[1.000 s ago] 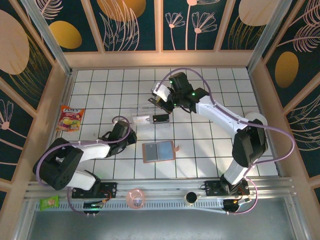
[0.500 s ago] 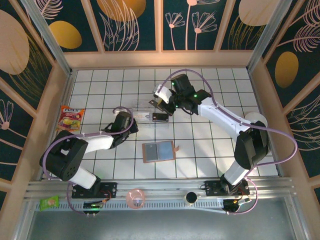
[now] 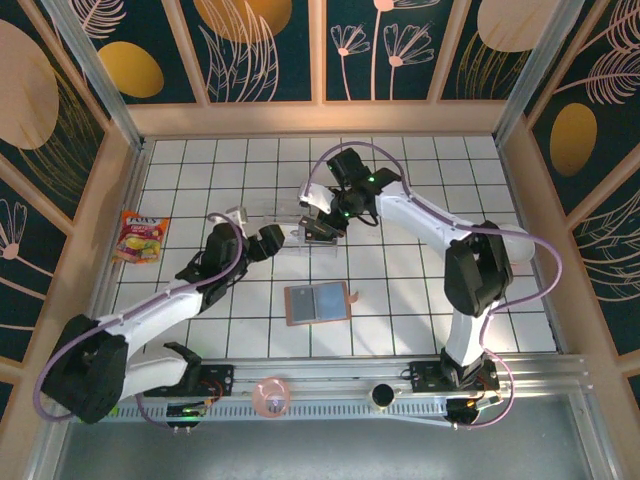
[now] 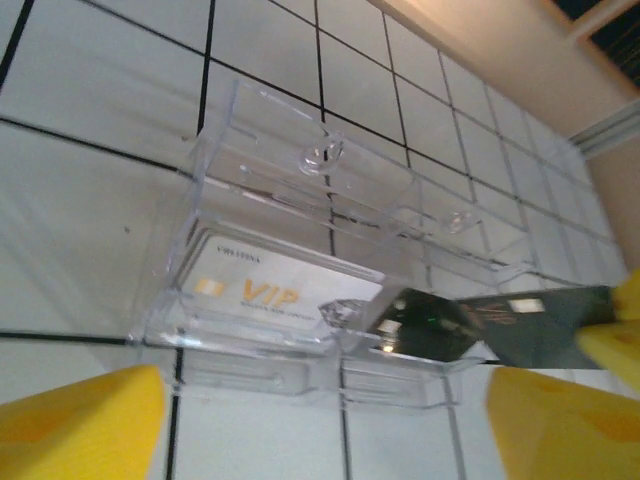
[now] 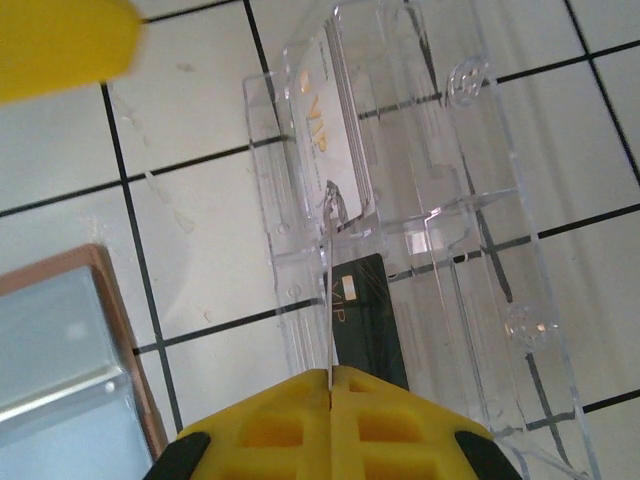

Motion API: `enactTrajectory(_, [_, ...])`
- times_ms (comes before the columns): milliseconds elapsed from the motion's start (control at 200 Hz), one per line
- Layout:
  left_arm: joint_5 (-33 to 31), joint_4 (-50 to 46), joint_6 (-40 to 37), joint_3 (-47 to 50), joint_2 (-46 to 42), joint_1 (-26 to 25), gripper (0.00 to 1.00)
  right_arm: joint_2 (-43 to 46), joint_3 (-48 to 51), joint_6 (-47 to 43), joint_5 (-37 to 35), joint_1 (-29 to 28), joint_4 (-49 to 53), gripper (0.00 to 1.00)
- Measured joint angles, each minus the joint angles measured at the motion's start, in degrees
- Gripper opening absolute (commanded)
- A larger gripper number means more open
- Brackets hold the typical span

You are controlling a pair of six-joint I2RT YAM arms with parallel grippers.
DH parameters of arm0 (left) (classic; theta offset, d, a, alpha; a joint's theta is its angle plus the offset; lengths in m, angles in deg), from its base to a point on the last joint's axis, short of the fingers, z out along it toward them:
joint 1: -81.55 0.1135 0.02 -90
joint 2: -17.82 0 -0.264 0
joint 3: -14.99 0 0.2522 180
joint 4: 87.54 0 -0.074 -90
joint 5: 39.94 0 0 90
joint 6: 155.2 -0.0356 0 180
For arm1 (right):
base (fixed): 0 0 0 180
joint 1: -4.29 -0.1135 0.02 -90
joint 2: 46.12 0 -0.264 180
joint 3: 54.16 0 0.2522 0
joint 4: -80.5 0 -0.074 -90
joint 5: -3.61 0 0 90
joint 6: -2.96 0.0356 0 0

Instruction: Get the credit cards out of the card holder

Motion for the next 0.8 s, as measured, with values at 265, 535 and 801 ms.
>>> enactTrajectory(265, [1.92,-3.65,1.33,3.52,-4.81,0.0,0.99,-5.62,-6.49,-4.59,-2.69,0.02,4.31,0.0])
enactTrajectory(535, [1.84,-5.22,2.49,5.16,-5.77,0.0,0.99,-9.31,-9.73,-7.45,-5.01,0.0,8.0,0.0])
enactTrajectory(801, [1.44,-5.49,2.54,5.29,-5.77,0.0,0.99,-10.43,-10.29,-7.48,-5.53,-0.09,8.55,0.0])
